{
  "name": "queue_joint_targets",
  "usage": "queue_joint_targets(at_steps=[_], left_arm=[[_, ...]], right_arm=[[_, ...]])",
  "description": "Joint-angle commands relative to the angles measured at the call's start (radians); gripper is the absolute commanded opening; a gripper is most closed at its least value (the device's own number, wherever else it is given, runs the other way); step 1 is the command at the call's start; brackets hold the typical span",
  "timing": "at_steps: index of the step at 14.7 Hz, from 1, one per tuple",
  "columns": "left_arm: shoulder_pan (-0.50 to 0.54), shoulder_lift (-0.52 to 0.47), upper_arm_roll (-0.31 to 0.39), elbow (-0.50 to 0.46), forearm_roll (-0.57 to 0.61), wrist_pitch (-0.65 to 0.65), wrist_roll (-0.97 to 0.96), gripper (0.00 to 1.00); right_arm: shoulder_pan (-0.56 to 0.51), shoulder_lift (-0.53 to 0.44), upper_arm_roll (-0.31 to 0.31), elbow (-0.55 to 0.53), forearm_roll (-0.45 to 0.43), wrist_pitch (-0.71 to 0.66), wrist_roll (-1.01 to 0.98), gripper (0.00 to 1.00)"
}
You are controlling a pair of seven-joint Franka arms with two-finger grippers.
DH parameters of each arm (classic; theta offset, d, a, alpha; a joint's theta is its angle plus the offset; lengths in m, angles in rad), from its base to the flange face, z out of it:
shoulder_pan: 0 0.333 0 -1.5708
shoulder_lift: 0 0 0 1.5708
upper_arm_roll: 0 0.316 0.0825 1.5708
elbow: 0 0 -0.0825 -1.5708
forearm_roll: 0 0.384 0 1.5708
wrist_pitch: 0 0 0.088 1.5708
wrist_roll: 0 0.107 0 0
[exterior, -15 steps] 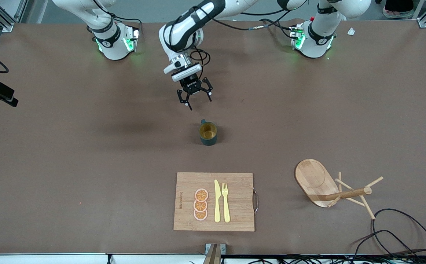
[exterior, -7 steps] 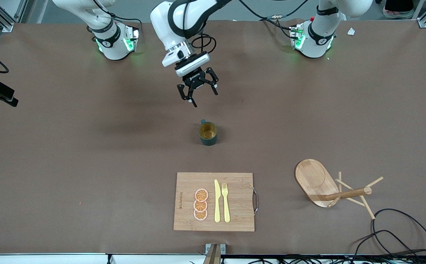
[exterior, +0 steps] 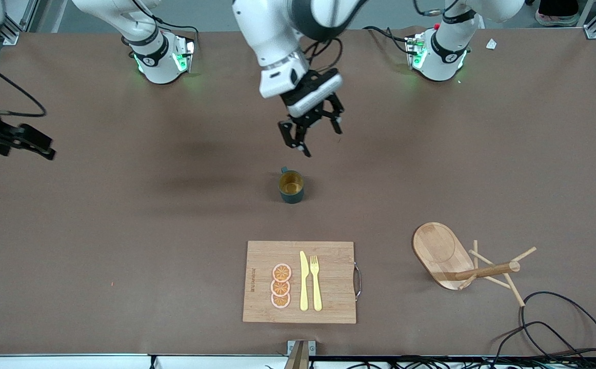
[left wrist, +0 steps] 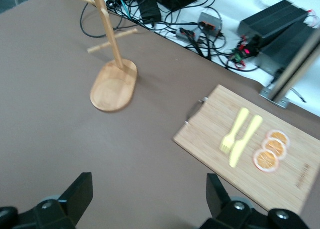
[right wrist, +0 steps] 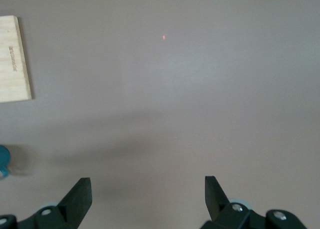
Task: Transfer cup from left to right arm and place
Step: 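Raise the left gripper away while the right gripper reaches the mug, then grasp the teal mug rim with the right gripper while the left gripper withdraws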
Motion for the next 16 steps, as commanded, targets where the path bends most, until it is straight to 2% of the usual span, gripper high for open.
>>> queue_joint_targets(at_steps=[1, 4, 6, 9, 11, 14, 16], left_arm=[[0.132, -0.094, -0.009, -0.027, -0.113, -0.002, 0.191, 1.00], [0.277, -0.173, -0.009, -0.028, -0.287, -0.003, 0.379, 1.00], [0.365, -0.191, -0.010, -0.024, -0.370, -0.003, 0.462, 1.00], [0.483, -0.197, -0.010, -0.019, -0.474, -0.002, 0.580, 1.00], [0.520, -0.197, -0.005, -0.014, -0.511, -0.002, 0.637, 1.00], [0.530, -0.197, -0.004, -0.014, -0.525, -0.002, 0.677, 1.00], [0.534, -0.200, 0.001, -0.013, -0.558, -0.005, 0.706, 1.00]], right_arm=[[0.102, 0.050, 0.000, -0.011, -0.003, 0.038, 0.220, 1.00], [0.240, 0.148, 0.000, -0.005, 0.000, 0.110, 0.500, 1.00], [0.320, 0.231, 0.000, 0.002, 0.002, 0.177, 0.643, 1.00], [0.414, 0.370, 0.000, 0.028, 0.074, 0.284, 0.835, 1.00], [0.472, 0.453, 0.000, 0.050, 0.117, 0.372, 0.950, 1.00], [0.552, 0.575, 0.000, 0.094, 0.137, 0.495, 1.076, 1.00], [0.569, 0.607, 0.006, 0.113, 0.172, 0.530, 1.109, 1.00]])
